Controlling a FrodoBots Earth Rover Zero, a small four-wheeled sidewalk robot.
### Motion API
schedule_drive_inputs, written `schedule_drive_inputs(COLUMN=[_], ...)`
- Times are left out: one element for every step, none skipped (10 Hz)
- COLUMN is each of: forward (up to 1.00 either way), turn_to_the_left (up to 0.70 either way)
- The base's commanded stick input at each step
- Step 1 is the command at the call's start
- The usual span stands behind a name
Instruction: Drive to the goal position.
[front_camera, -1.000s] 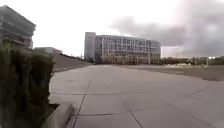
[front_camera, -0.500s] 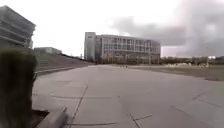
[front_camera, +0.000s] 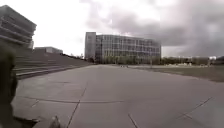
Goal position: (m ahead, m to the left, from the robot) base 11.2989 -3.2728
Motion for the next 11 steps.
schedule_drive_inputs(forward=[0.70, 0.70, 0.70, 0.70, 0.70, 0.70, 0.70, 0.70, 0.70, 0.70, 0.70], turn_to_the_left=[0.00, 0.00, 0.00, 0.00, 0.00, 0.00, 0.00, 0.00, 0.00, 0.11, 0.14])
